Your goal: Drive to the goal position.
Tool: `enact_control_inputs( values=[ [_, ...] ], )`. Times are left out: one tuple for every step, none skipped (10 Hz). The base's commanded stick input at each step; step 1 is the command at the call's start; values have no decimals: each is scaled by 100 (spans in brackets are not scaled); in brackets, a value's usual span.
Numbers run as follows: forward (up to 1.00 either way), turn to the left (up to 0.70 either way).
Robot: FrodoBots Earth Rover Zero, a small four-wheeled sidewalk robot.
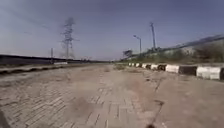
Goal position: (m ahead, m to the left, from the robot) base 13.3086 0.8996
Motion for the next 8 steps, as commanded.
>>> enact_control_inputs(
  values=[
    [100, 25],
    [100, 0],
    [100, 0],
    [100, 0],
    [100, 0],
    [100, 0],
    [100, 0],
    [100, 0]
  ],
)
